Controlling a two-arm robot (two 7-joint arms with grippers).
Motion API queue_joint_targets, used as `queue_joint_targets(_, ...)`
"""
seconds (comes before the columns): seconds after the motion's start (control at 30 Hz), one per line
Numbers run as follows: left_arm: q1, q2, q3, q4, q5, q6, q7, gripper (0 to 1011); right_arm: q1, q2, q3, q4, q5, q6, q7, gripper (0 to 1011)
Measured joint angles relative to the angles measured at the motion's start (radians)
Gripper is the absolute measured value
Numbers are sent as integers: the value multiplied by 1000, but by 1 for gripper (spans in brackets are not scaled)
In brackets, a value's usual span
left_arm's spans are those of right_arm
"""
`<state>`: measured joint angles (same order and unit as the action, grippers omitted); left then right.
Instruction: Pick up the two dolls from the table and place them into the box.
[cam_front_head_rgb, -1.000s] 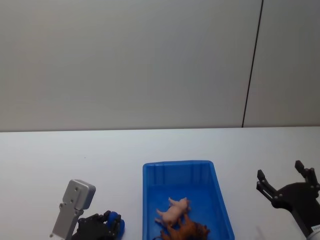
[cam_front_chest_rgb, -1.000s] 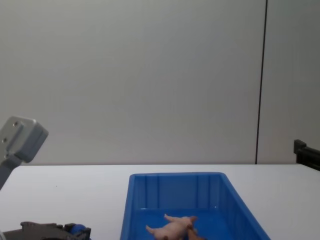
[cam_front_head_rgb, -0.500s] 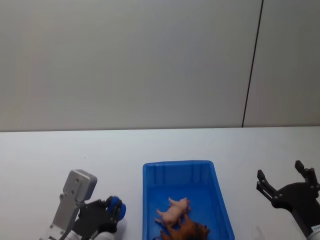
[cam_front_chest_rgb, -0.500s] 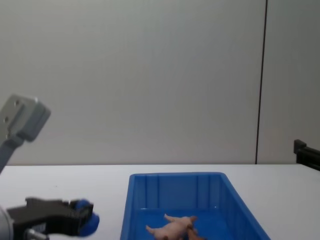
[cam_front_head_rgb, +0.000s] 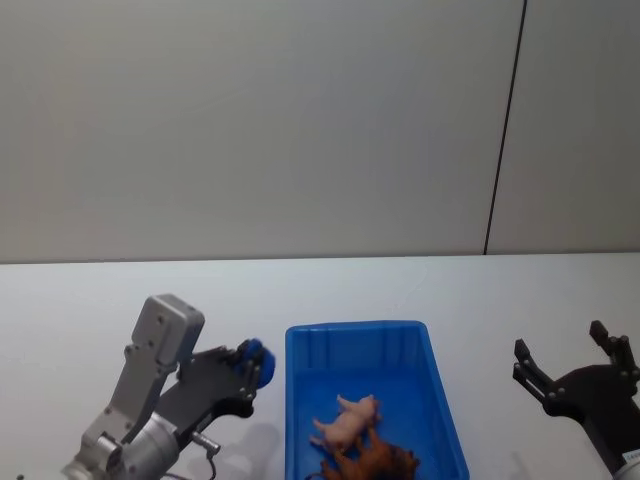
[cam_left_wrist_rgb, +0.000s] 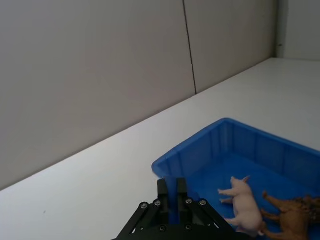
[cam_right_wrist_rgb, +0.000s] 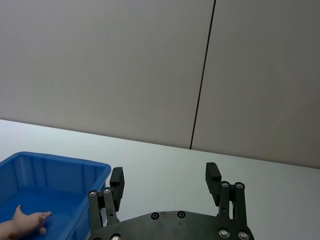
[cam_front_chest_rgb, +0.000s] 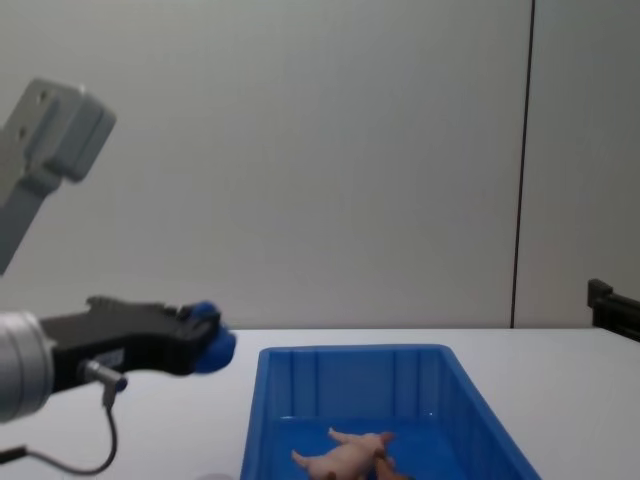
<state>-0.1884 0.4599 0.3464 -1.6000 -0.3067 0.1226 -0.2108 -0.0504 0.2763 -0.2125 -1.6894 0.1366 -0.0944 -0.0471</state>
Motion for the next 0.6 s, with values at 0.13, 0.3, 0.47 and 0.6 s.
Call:
queue_joint_targets(0.13,-18,-10,0,0,4,-13,-41,74,0,0,0,0,0,0,0,1001)
queue_joint_targets(0.3,-43,-26,4,9,6,-30,-93,64,0,0,0,0,0,0,0,1001)
queue_joint_targets(0.47,-71,-48,12,29,6,-47,-151,176,0,0,0,0,0,0,0,1001)
queue_joint_targets(0.6,-88,-63,18,44,4,-58,-182,288,0,0,0,0,0,0,0,1001)
